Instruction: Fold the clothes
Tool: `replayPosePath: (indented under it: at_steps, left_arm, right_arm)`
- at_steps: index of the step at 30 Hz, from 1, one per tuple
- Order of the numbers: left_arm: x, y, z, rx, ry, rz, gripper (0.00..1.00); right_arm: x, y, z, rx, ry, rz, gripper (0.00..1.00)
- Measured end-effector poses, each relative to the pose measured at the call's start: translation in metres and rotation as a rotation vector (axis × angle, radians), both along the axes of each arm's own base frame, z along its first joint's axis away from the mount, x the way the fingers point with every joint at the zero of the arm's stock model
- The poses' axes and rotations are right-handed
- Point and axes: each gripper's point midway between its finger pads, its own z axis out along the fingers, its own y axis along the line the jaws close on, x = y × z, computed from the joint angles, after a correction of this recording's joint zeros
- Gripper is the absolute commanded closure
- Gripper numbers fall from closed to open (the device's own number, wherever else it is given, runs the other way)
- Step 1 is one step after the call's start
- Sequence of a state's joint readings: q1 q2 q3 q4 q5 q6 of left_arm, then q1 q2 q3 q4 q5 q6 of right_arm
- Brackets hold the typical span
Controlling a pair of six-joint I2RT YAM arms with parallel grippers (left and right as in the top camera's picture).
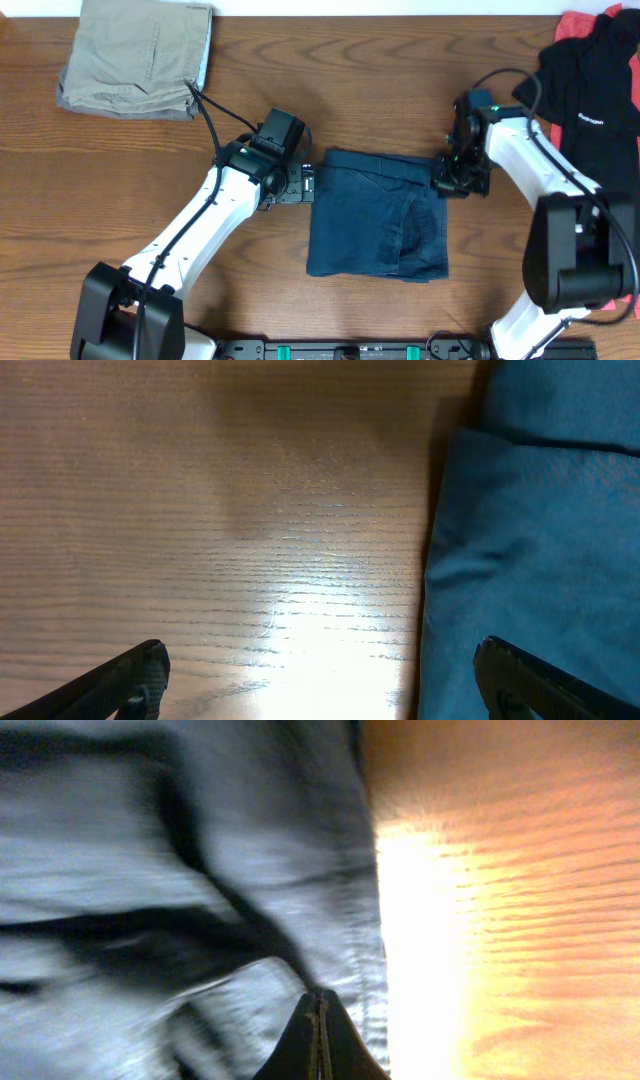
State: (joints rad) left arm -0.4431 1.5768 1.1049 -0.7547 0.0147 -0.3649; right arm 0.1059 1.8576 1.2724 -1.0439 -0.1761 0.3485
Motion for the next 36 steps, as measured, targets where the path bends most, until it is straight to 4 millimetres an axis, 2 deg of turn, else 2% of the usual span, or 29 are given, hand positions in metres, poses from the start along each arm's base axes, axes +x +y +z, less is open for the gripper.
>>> replayPosePath:
  at_steps: [4, 6, 8, 11, 14, 20, 26, 33, 36]
  left_arm:
    - [0.000, 0.000, 0.000, 0.000, 0.001, 0.000, 0.02]
    - [0.000, 0.000, 0.000, 0.000, 0.001, 0.000, 0.02]
    - [0.000, 0.000, 0.000, 0.000, 0.001, 0.000, 0.02]
    - [0.000, 0.000, 0.000, 0.000, 0.001, 0.000, 0.02]
    - [-0.001, 0.000, -0.001, 0.001, 0.002, 0.000, 0.02]
    - [-0.001, 0.000, -0.001, 0.001, 0.003, 0.000, 0.02]
    - [-0.001, -0.001, -0.001, -0.004, 0.003, -0.001, 0.02]
    - [-0.004, 0.001, -0.005, 0.002, 0.014, -0.001, 0.02]
    - [-0.011, 0.004, -0.012, 0.012, 0.035, -0.001, 0.02]
  right_arm:
    - [0.018, 0.015, 0.036, 0.073, -0.129, 0.023, 0.97]
    - [0.022, 0.024, 0.044, 0.099, -0.164, 0.045, 0.96]
    - [0.025, 0.033, 0.044, 0.116, -0.182, 0.070, 0.96]
    - [0.027, 0.049, 0.037, 0.135, -0.204, 0.108, 0.96]
    - [0.018, 0.059, 0.023, 0.144, -0.178, 0.131, 0.99]
    - [0.001, 0.047, -0.014, 0.076, -0.076, 0.097, 0.98]
    - [0.000, 0.039, -0.041, 0.027, -0.040, 0.094, 0.99]
    - [0.002, 0.036, -0.041, 0.017, -0.035, 0.088, 0.99]
    - [-0.008, 0.018, -0.036, -0.043, 0.032, 0.067, 0.99]
